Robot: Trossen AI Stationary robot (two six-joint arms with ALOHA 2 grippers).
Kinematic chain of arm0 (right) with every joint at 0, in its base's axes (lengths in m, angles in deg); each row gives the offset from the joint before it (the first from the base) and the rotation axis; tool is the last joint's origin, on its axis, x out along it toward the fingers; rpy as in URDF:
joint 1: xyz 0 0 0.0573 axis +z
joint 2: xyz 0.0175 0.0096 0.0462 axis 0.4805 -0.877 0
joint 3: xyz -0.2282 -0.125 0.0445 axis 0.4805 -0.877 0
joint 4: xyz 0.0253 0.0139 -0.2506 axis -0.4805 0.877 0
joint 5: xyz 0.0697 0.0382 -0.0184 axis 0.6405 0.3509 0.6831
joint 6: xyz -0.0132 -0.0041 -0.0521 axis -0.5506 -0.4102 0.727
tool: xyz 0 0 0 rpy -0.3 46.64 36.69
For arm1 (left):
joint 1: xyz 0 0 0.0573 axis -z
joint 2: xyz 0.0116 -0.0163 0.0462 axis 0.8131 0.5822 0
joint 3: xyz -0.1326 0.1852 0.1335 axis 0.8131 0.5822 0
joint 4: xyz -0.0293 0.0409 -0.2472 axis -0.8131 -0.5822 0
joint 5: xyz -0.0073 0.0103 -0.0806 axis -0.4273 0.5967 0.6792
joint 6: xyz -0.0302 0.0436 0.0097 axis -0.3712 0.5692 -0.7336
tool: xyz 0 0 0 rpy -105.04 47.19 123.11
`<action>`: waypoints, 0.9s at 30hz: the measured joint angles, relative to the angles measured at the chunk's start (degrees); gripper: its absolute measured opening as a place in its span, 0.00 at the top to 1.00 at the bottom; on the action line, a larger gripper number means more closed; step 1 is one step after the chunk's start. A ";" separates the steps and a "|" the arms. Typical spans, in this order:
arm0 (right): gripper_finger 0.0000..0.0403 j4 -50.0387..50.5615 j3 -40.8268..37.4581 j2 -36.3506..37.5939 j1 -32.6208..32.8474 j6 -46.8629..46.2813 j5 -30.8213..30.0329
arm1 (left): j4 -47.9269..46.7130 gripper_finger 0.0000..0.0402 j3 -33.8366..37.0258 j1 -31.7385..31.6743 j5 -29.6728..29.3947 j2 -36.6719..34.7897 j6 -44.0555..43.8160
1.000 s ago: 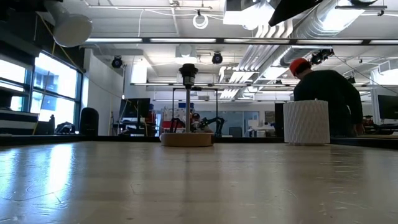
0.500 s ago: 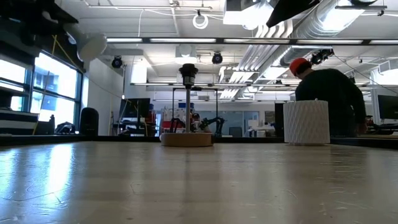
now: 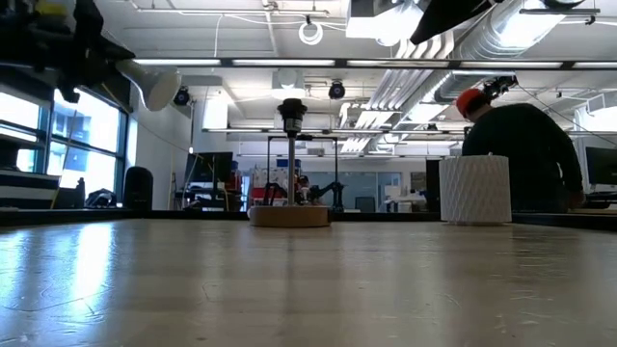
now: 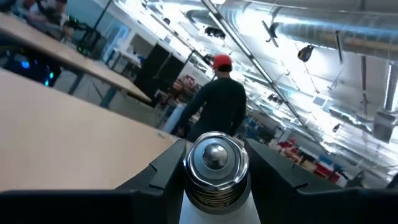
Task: Screw lightbulb
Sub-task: Remove the lightbulb from the brown lamp
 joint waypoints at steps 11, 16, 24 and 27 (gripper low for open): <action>1.00 -0.02 0.00 0.00 -2.66 0.15 0.45 | 11.55 0.67 6.44 16.01 -7.20 3.38 -4.40; 1.00 -0.06 -0.01 0.02 -3.17 0.15 1.92 | 14.70 0.67 6.26 29.70 -16.05 3.30 -1.78; 1.00 -0.16 0.00 0.02 -3.14 0.09 2.32 | 16.65 0.67 10.13 52.06 -35.63 7.96 6.49; 1.00 -0.14 -0.01 0.00 -3.14 -0.19 3.96 | 21.15 0.67 11.79 58.64 -39.36 11.45 6.54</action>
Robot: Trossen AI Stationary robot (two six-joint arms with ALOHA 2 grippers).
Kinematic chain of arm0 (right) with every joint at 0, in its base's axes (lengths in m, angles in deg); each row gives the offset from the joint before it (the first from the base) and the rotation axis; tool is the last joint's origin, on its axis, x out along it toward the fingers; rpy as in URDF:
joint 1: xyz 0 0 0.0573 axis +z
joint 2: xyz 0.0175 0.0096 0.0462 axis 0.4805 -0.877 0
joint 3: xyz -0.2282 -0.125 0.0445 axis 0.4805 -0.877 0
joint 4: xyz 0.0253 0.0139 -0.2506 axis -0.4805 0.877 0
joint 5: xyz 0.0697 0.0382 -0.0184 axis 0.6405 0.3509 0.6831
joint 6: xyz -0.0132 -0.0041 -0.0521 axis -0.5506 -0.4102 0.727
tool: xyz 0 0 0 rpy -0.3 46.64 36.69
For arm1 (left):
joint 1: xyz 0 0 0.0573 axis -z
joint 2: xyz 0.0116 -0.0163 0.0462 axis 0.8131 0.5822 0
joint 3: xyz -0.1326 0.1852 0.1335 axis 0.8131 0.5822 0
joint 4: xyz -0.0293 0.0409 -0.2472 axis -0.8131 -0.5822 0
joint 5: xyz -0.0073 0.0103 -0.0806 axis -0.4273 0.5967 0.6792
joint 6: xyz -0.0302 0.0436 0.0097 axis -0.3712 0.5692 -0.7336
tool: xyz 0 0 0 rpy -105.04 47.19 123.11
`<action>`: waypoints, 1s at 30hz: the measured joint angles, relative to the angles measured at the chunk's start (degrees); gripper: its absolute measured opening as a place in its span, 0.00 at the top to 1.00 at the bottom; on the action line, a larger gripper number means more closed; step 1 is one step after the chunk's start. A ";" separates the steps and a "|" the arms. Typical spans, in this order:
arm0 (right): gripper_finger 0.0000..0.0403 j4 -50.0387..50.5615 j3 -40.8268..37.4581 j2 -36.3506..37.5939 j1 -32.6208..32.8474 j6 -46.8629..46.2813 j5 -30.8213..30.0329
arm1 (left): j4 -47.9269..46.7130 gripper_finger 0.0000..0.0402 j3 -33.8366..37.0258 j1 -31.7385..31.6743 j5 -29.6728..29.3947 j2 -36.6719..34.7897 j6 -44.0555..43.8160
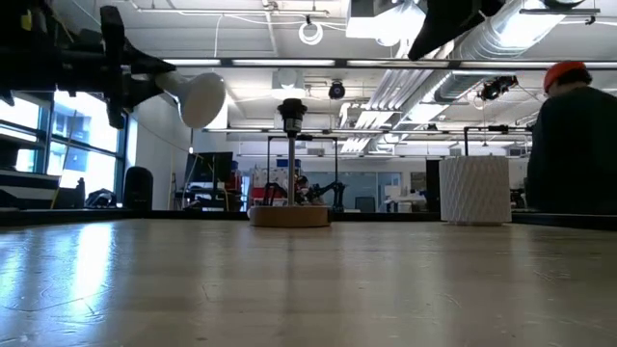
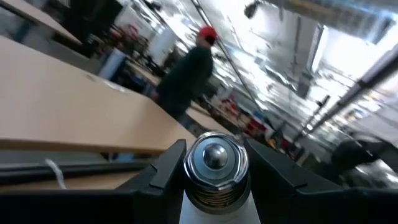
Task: Screw lightbulb
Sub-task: Remove the lightbulb from the brown lamp
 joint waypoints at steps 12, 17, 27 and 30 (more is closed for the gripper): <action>1.00 3.49 0.00 0.02 -0.56 -1.77 2.95 | 9.34 0.67 0.54 13.08 -2.38 11.89 8.51; 1.00 3.67 0.00 0.01 -0.63 -4.75 4.41 | 10.79 0.67 0.54 12.77 2.56 19.26 8.38; 1.00 0.67 0.00 0.02 -1.60 -10.20 4.88 | 19.72 0.67 0.54 14.70 2.86 36.55 11.58; 1.00 -0.72 0.00 0.02 -2.58 -10.15 6.59 | 23.85 0.66 0.54 14.78 1.76 41.19 12.46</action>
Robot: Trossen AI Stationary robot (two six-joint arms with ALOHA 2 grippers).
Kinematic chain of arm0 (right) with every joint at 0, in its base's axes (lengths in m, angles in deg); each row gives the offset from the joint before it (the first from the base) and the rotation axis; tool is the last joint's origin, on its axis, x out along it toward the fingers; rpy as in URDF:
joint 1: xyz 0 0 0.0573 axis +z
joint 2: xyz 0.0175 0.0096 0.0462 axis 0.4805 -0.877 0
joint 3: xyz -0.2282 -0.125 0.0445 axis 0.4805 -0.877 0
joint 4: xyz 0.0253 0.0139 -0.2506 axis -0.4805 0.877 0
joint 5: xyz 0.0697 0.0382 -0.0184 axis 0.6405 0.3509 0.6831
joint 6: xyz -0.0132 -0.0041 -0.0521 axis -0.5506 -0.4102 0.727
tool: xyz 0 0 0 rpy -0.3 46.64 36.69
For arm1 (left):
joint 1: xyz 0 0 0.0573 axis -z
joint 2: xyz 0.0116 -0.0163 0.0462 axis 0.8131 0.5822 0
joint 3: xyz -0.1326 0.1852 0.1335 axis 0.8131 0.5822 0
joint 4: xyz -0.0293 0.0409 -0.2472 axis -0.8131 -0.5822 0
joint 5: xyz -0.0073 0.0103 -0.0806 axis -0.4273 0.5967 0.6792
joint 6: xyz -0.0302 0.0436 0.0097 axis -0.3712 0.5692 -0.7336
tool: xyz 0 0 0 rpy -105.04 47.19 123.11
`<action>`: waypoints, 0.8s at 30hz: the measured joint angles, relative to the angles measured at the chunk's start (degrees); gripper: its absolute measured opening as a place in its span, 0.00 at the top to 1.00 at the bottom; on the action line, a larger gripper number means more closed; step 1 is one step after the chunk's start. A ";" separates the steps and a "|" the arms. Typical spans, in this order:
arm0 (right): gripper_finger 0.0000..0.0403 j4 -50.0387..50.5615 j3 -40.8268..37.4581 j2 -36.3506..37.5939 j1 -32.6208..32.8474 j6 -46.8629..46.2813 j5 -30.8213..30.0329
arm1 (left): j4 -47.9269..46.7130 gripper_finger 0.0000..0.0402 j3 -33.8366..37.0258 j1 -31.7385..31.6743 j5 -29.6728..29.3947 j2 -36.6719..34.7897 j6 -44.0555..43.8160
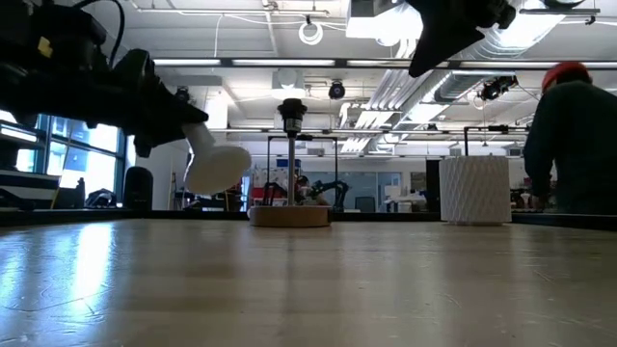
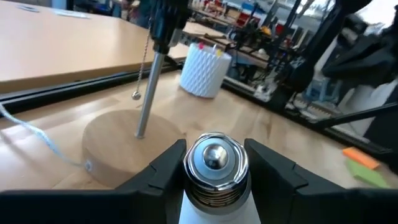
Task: Screw lightbulb
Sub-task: Remove the lightbulb from the brown lamp, then return to Home Position
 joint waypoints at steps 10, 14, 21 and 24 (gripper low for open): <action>1.00 -6.64 0.00 0.00 -2.94 5.54 5.18 | 2.12 0.64 -6.24 0.00 1.41 14.95 0.51; 1.00 -9.45 0.00 0.00 -3.49 8.57 6.42 | -0.21 0.64 -9.88 0.47 1.71 19.25 1.45; 1.00 -10.83 0.00 0.00 -3.72 11.72 7.87 | -4.26 0.56 -12.17 1.53 1.74 21.60 2.47; 1.00 -10.83 0.00 0.00 -3.72 15.20 9.73 | -6.24 0.48 -12.22 1.53 1.73 20.98 2.45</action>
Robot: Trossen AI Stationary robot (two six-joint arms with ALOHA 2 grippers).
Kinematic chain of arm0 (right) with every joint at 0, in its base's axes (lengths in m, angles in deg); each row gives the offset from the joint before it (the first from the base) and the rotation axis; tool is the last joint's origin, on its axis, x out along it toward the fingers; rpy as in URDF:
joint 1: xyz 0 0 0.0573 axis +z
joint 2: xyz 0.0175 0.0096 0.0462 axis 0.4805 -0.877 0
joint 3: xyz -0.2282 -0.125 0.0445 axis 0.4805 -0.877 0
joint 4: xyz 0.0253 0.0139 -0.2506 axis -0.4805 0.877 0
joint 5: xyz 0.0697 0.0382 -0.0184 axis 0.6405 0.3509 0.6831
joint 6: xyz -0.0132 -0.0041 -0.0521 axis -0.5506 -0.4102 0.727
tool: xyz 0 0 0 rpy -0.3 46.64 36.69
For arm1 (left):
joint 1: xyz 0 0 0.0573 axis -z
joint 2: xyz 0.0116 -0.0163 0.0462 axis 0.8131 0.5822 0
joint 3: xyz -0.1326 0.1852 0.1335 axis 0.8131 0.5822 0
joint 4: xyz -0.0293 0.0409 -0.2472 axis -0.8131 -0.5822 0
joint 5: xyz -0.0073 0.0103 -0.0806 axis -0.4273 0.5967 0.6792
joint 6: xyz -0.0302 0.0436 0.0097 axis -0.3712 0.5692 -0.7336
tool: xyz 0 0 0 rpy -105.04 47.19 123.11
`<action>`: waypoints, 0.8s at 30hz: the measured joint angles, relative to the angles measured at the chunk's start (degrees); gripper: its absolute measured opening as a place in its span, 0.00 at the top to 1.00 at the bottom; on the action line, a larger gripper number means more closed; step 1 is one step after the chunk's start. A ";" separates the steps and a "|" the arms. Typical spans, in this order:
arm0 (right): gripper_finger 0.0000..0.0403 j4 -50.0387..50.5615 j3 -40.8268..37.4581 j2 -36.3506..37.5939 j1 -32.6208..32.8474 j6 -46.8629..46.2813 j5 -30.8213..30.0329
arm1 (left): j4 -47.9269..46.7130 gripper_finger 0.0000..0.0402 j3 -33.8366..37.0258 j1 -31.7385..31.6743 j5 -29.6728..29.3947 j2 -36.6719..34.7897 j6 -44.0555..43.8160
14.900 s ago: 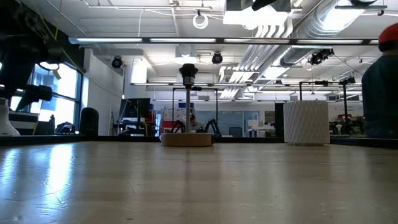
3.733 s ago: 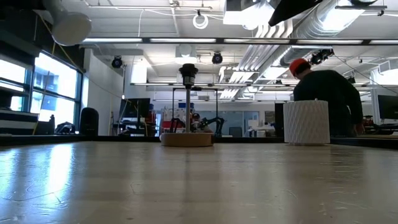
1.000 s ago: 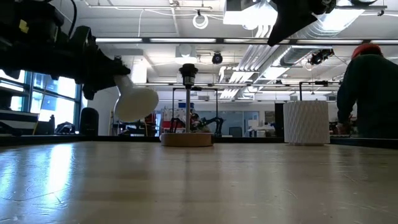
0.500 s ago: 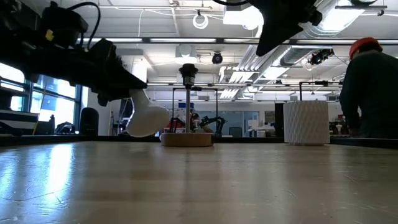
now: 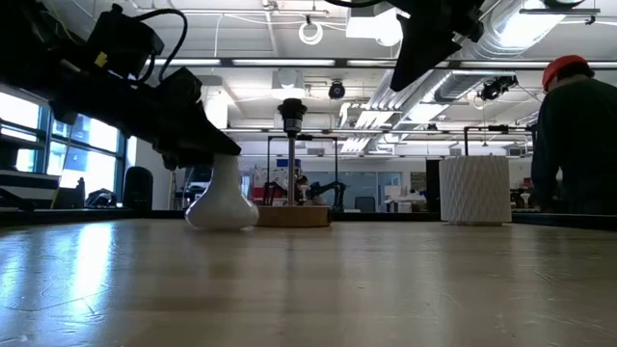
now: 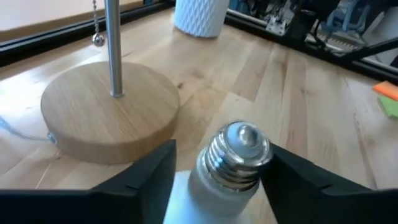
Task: Screw lightbulb
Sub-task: Return to Home Position
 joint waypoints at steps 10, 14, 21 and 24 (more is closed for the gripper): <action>1.00 1.06 0.00 1.11 -2.15 14.79 9.12 | -6.34 0.32 0.00 -0.33 -3.05 -7.24 -1.64; 1.00 2.12 0.00 3.15 -2.71 16.20 9.90 | -9.57 0.31 0.00 0.91 -3.08 -12.60 -1.94; 1.00 -4.82 -1.72 9.28 -0.98 23.23 6.50 | -17.50 0.31 0.00 3.41 -6.69 -23.78 -2.05; 1.00 -17.48 -10.19 15.39 -1.74 28.99 9.92 | -22.28 0.31 0.00 4.39 -6.69 -29.66 -2.29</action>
